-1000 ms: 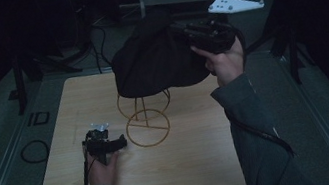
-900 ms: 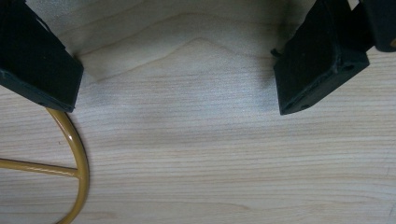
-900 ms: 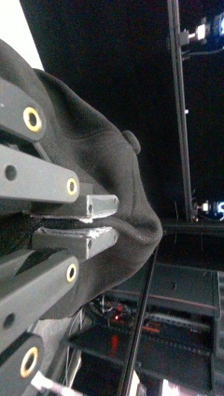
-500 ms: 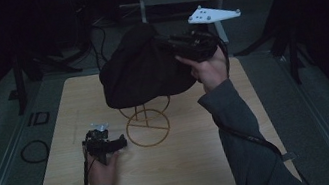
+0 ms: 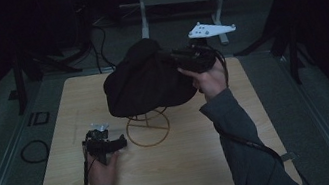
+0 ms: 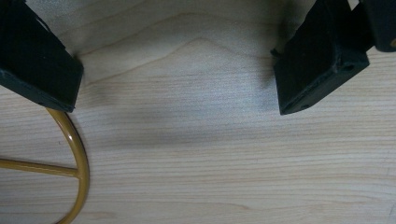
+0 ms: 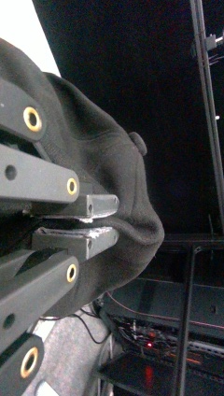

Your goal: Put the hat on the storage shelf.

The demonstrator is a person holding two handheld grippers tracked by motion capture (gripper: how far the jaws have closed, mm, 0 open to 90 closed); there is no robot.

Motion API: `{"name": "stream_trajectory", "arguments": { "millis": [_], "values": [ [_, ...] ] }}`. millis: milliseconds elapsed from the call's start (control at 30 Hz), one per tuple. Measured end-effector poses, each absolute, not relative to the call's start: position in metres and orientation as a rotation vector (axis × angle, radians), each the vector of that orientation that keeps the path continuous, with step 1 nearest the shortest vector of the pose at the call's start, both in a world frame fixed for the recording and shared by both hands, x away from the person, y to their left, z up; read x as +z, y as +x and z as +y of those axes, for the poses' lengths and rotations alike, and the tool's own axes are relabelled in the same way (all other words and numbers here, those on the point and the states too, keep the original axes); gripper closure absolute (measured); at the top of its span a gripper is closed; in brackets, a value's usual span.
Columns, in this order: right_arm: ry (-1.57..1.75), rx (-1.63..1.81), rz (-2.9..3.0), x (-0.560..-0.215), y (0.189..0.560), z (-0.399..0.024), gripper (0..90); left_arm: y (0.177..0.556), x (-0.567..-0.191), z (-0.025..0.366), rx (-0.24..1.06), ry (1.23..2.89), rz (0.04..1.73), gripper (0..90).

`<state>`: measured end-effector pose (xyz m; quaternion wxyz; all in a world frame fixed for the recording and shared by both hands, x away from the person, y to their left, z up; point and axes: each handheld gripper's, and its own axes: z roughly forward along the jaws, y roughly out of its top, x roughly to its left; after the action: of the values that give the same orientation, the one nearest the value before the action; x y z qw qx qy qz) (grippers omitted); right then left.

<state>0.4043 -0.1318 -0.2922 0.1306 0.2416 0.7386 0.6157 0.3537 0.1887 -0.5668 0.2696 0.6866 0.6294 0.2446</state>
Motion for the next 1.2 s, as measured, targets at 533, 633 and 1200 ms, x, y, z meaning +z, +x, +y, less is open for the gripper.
{"name": "stream_trajectory", "arguments": {
  "millis": [533,633,1200],
  "values": [
    [0.756,1.737,2.242,-0.332,0.414,-0.13,84.1,0.354,-0.567,0.189,0.659,1.849,1.697,0.7],
    [0.769,1.734,2.248,-0.337,0.415,-0.133,83.5,0.354,-0.567,0.189,0.659,1.849,1.697,0.7],
    [0.785,1.675,2.33,-0.351,0.419,-0.132,75.3,0.354,-0.567,0.189,0.66,1.85,1.695,0.7]
  ]
}}
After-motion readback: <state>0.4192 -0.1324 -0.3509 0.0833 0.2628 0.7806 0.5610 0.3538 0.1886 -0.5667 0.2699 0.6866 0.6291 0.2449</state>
